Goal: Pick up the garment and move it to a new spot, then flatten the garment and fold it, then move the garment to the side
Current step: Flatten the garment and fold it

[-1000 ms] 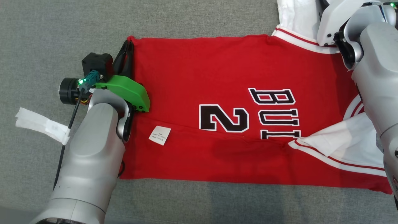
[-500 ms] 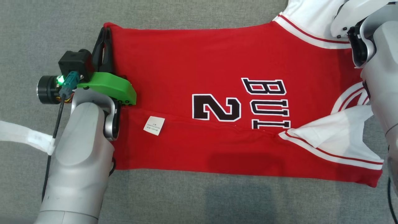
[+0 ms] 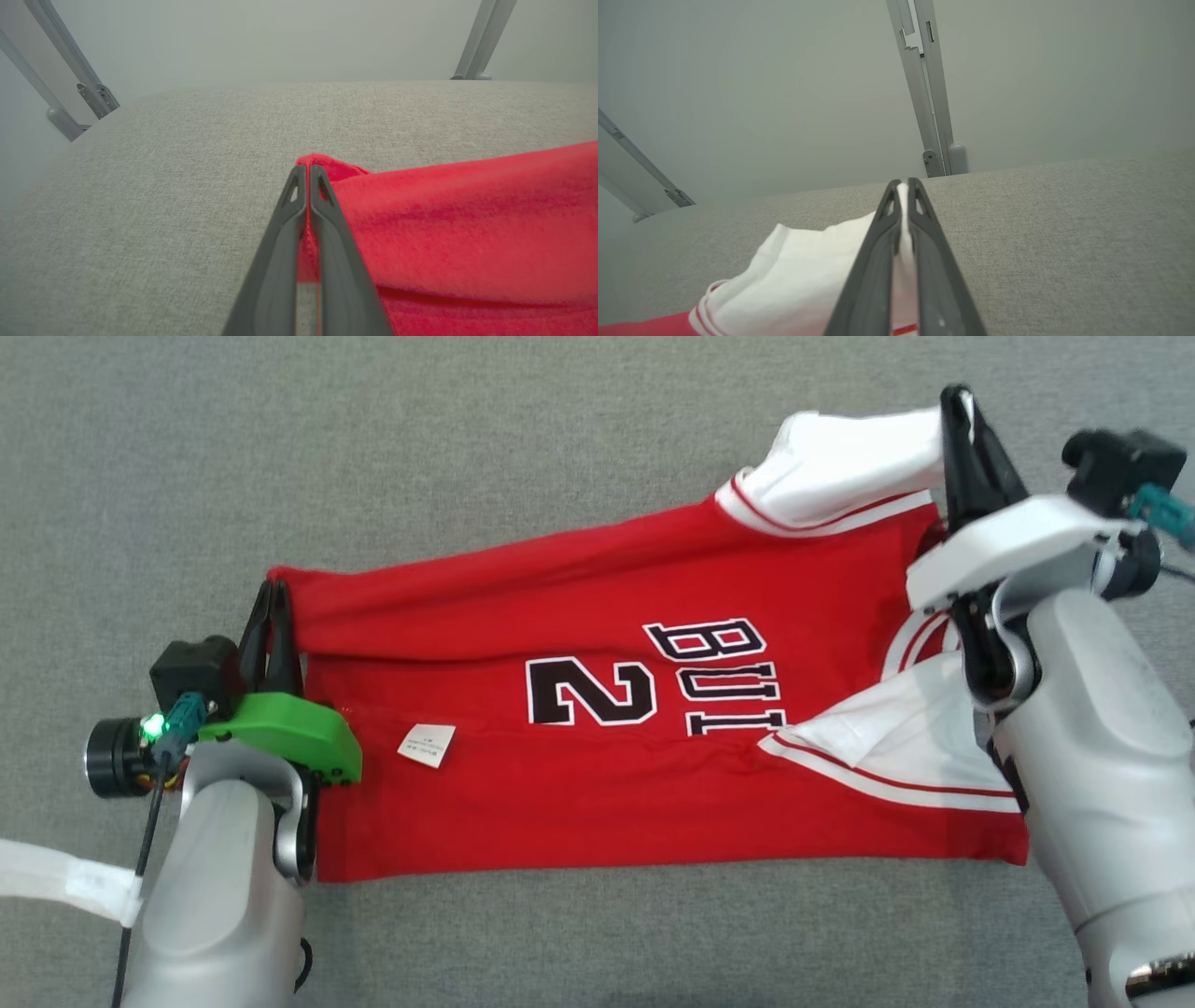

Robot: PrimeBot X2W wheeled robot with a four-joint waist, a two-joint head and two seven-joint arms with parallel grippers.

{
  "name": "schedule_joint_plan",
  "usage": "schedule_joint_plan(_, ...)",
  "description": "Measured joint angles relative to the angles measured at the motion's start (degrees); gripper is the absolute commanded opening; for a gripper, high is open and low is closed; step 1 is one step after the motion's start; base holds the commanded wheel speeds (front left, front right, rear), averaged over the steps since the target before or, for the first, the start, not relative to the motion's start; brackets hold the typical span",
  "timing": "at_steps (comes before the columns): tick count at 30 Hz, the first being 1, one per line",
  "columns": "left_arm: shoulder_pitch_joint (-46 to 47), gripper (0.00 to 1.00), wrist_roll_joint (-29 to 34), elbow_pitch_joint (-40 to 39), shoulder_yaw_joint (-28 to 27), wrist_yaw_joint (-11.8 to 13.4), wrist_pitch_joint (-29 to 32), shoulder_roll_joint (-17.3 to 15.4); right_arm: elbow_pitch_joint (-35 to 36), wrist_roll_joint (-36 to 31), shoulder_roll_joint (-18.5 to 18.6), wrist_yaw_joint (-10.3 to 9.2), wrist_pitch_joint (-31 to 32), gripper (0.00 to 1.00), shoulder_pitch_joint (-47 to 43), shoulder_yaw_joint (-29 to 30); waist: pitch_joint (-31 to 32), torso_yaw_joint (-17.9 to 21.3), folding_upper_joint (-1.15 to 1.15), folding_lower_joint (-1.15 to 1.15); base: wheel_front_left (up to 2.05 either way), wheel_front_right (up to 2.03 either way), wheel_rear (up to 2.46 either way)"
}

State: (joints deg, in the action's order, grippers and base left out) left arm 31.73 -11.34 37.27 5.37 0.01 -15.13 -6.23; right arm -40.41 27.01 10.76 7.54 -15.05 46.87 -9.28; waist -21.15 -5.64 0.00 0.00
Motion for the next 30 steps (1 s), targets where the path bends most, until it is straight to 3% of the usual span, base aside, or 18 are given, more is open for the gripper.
schedule_joint_plan(11, -11.9, 0.00, 0.8, 0.8, -3.2, -0.6, 0.0, 0.3, 11.0, 4.7, -2.0, -0.01, 0.0, 0.00, -21.5, 1.4, 8.3, 4.0, 0.00, 0.00, 0.00, 0.00, 0.00)
schedule_joint_plan(23, -18.9, 0.00, 0.8, 5.6, -4.7, -0.5, 0.0, 2.1, 8.5, 6.1, -4.1, -0.01, 0.0, 0.00, -30.8, -0.4, 14.4, 6.4, 0.00, 0.00, 0.00, 0.00, 0.00)
schedule_joint_plan(24, -19.2, 0.06, 0.8, 5.7, -4.8, -0.5, 0.0, 2.2, 7.9, 6.1, -4.2, -0.01, 0.0, 0.00, -31.1, -0.4, 14.8, 6.5, 0.00, 0.00, 0.00, 0.00, 0.00)
schedule_joint_plan(25, -19.6, 0.43, 0.8, 5.7, -5.1, -0.4, 0.0, 2.4, 7.3, 5.9, -4.2, -0.01, 0.0, 0.00, -31.4, -0.4, 15.0, 6.5, 0.00, 0.00, 0.00, 0.00, 0.00)
schedule_joint_plan(26, -20.0, 0.91, 0.8, 5.5, -5.3, 0.0, 0.0, 2.5, 6.6, 5.5, -4.3, -0.01, 0.0, 0.00, -31.5, -0.5, 15.2, 6.6, 0.00, 0.00, 0.00, 0.00, 0.00)
schedule_joint_plan(27, -20.3, 1.00, 0.8, 5.3, -5.5, 0.1, 0.0, 2.6, 6.1, 5.5, -4.3, -0.01, 0.0, 0.18, -31.5, -0.5, 15.4, 6.6, 0.00, 0.00, 0.00, 0.00, 0.00)
schedule_joint_plan(28, -20.7, 1.00, 0.7, 4.8, -5.8, 0.5, 0.0, 2.8, 5.7, 5.6, -4.5, -0.01, 0.0, 0.85, -31.5, -0.2, 15.5, 6.6, 0.00, 0.00, 0.00, 0.00, 0.00)
schedule_joint_plan(29, -21.1, 1.00, 0.7, 3.8, -6.2, 1.0, 0.0, 2.9, 5.7, 5.5, -4.7, -0.01, 0.0, 1.00, -31.5, 0.4, 15.6, 6.5, 0.00, 0.00, 0.00, 0.00, 0.00)
schedule_joint_plan(30, -21.4, 1.00, 0.7, 2.9, -6.4, 1.3, 0.0, 2.9, 5.8, 5.3, -4.7, -0.01, 0.0, 1.00, -31.4, 0.8, 15.7, 6.4, 0.00, 0.00, 0.00, 0.00, 0.00)
